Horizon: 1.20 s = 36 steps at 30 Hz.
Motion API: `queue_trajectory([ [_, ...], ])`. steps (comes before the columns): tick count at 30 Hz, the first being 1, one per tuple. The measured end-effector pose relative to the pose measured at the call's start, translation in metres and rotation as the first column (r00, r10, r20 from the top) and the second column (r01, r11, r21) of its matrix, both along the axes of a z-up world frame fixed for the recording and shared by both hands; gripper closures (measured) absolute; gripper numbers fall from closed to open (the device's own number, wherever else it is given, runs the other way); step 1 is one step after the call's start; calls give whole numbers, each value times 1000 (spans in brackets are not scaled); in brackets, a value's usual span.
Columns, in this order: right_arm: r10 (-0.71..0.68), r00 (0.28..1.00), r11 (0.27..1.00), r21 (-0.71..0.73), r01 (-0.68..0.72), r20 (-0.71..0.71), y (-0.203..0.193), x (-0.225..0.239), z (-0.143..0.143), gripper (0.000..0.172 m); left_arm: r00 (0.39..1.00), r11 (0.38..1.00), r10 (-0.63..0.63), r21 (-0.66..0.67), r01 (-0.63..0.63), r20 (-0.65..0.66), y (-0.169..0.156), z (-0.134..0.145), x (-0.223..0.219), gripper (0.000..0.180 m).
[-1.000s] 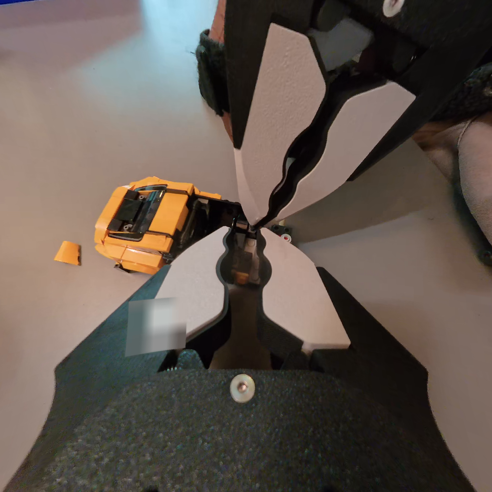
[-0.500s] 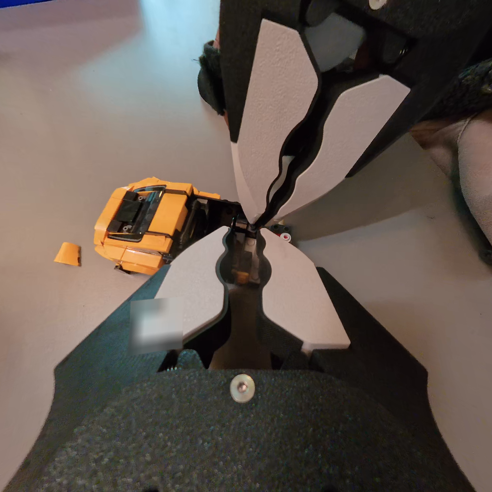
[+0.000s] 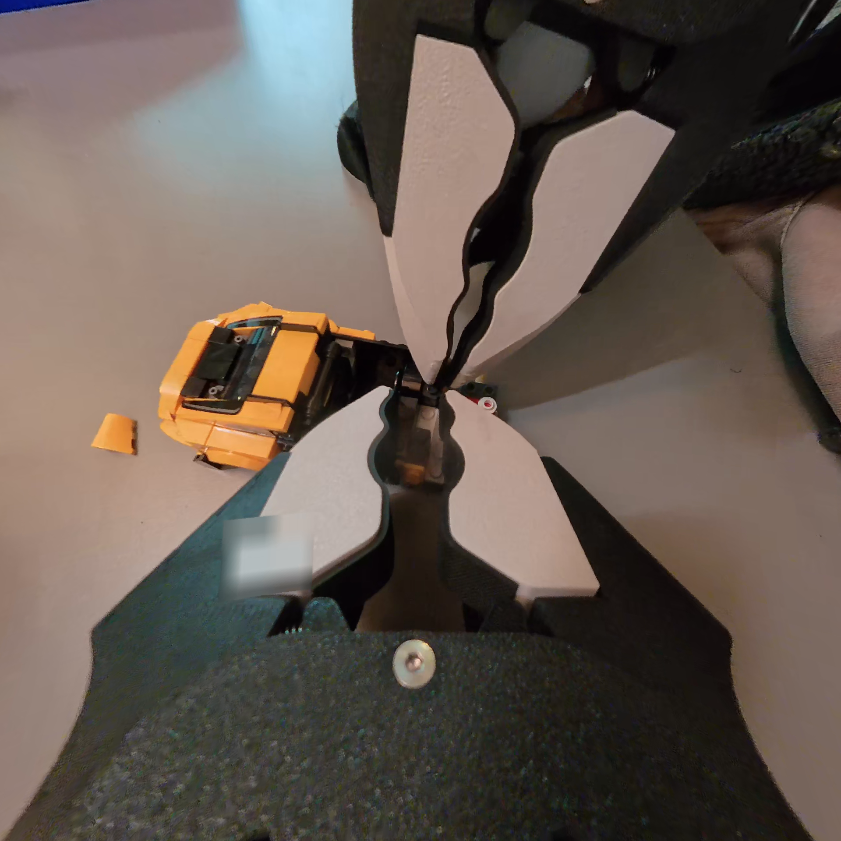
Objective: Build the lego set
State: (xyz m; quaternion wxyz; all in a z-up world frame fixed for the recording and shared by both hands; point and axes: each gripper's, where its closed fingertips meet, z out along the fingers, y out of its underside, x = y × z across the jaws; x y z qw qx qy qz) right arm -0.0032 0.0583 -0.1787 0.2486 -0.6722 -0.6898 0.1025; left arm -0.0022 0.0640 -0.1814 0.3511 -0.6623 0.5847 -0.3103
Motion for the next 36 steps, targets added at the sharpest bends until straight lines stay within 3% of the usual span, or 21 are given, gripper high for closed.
queue_trajectory([
  [19,-36,997,994,-108,28,-75,-1,-2,1,172,1000,1000,-3,18,3,-9,0,0,-1,163],
  [24,-60,984,987,-154,35,-166,-1,-3,18,170,1000,1000,-6,20,7,-13,-1,0,0,163],
  [36,62,998,998,30,-62,10,0,7,1,164,1000,1000,-8,12,8,-11,-1,0,0,163],
])
